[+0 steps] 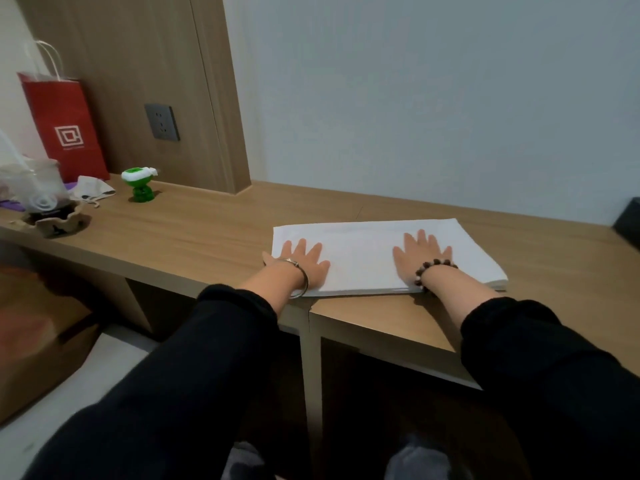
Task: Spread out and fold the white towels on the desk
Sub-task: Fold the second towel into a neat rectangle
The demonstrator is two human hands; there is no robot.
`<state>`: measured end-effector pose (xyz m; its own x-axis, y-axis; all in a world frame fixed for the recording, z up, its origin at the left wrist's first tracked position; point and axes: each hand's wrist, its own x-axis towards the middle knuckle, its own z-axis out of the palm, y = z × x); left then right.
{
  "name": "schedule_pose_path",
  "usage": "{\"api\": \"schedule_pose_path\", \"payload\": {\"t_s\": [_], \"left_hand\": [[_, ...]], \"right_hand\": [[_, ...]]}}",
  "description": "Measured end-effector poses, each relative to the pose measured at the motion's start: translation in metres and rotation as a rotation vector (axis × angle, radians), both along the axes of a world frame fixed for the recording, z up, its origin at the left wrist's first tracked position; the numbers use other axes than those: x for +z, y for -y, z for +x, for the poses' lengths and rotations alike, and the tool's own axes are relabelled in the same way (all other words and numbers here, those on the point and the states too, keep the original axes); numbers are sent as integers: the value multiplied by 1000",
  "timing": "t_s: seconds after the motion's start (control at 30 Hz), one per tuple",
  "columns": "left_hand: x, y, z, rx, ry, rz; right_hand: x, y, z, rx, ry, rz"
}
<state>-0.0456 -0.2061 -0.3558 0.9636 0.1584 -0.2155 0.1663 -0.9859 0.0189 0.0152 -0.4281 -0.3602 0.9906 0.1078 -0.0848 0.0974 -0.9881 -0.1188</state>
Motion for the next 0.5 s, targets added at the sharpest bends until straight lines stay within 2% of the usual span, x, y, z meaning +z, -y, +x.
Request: {"api": "schedule_pose_path", "payload": {"t_s": [0.17, 0.3, 0.5], "left_hand": [[27, -1, 39, -44, -90, 89], [16, 16, 71, -113, 3, -22], [-17, 21, 70, -140, 215, -51]], "right_hand": [[7, -29, 28, 120, -15, 59], [9, -44, 54, 118, 45, 84], [-12, -48, 45, 162, 52, 24]]}}
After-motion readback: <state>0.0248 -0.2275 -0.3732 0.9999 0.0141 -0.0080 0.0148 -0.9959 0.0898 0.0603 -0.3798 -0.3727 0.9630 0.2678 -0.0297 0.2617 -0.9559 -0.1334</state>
